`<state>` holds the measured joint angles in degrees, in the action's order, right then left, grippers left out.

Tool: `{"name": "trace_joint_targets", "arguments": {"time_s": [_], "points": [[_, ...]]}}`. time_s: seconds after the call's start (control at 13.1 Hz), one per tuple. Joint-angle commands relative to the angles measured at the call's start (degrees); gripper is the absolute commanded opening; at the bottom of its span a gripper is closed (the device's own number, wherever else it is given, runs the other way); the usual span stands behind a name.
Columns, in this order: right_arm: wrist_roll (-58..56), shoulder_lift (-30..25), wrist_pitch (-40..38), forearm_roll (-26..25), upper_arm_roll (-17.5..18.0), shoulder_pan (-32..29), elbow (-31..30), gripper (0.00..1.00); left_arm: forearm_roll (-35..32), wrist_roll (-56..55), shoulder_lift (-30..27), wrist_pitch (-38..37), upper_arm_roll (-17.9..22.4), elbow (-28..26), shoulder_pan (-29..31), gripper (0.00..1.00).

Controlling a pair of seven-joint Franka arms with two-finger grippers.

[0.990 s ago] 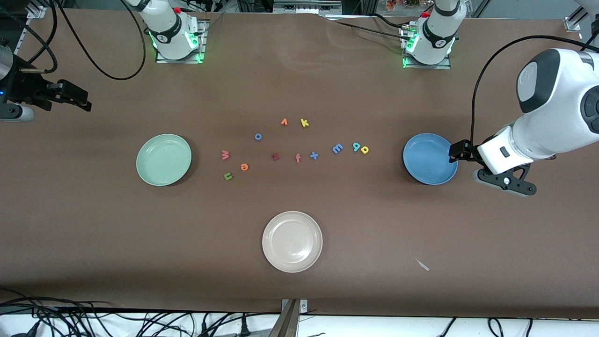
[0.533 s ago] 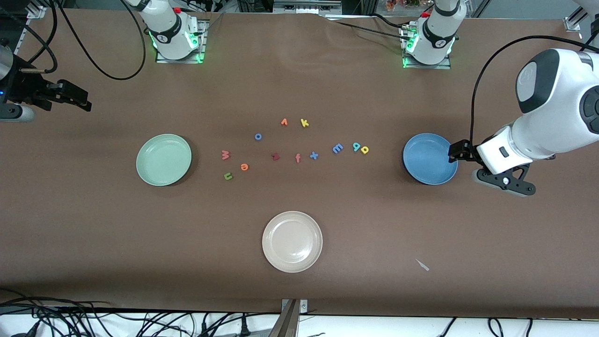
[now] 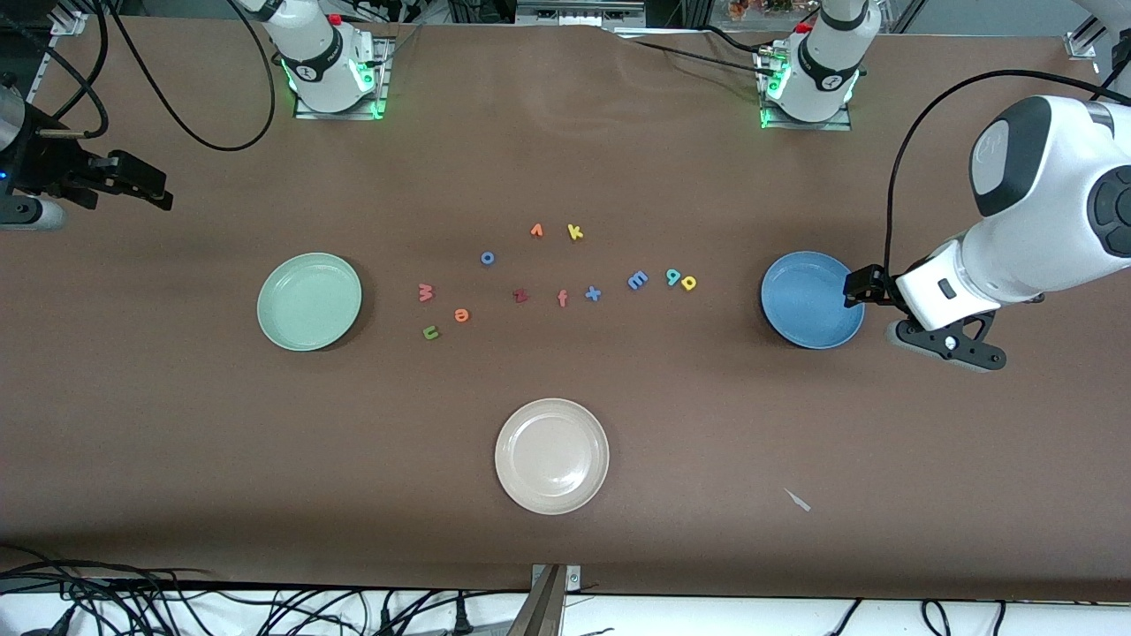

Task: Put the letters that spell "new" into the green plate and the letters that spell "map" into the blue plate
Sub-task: 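Grasp the green and yellow letters with the right and left grippers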

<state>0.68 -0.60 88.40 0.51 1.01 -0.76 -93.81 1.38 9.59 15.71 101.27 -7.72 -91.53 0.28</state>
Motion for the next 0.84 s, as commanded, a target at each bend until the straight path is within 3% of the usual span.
{"name": "trace_joint_targets", "arguments": {"time_s": [0.0, 0.38, 0.76], "points": [[-0.42, 0.17, -0.42, 0.89, 0.22, -0.29, 0.91, 1.00, 2.31, -0.70, 0.28, 0.06, 0.16, 0.04, -0.72, 0.99], [0.28, 0.43, -0.95, 0.72, 0.31, 0.58, 0.56, 1.00, 3.27, -9.58, 3.01, 0.24, 0.16, -0.14, -5.11, 0.99], [0.63, 9.99, 2.46, 0.28, 0.31, 5.23, 0.65, 1.00, 5.29, -15.89, 7.31, 1.90, -0.80, -0.40, -7.74, 1.00]]}}
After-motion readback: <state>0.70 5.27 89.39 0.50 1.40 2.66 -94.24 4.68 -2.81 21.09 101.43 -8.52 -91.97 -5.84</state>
